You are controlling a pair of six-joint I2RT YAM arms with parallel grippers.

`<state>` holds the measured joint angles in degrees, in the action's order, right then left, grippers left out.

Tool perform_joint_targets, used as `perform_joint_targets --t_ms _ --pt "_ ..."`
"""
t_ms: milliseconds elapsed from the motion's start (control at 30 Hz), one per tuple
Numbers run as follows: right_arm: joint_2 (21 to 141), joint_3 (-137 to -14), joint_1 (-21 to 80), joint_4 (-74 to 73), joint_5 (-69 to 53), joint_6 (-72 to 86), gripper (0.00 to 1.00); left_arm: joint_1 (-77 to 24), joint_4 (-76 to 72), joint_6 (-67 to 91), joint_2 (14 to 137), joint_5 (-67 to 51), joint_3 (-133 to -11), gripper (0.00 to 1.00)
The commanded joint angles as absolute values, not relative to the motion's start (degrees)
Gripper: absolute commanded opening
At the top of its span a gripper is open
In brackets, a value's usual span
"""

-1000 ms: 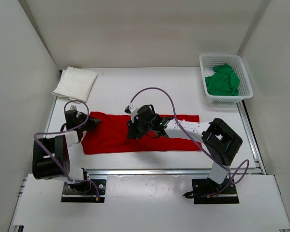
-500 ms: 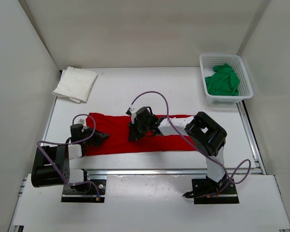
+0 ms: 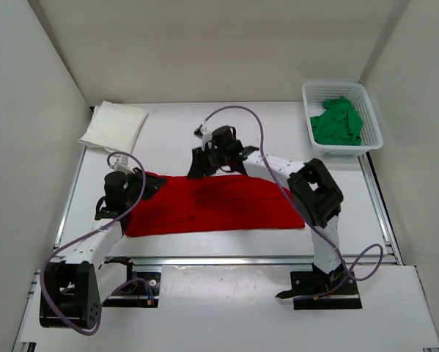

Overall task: Fold and stack the t-shirts
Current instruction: Fold the other side of the tshirt into a rectangle, then rotate the tshirt 90 degrees

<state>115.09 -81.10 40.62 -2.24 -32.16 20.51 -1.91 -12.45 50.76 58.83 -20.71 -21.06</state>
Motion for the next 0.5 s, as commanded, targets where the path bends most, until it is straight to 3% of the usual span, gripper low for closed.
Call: perform_joint_targets --t_ms 0,300,467 --pt "124.8 -91.9 38.6 -10.8 -34.3 17.4 0.32 -3.0 -10.3 47.3 60.2 -19.9 -20.4 0.16" --pt "146.2 -123.7 40.3 -30.6 -38.1 9.9 0.46 -1.0 -10.6 46.5 60.0 -24.6 -20.7 0.17" --pt "156.0 -143.4 44.2 -42.6 -40.9 5.1 0.47 -1.8 -10.6 46.4 60.6 -24.3 -22.3 0.17"
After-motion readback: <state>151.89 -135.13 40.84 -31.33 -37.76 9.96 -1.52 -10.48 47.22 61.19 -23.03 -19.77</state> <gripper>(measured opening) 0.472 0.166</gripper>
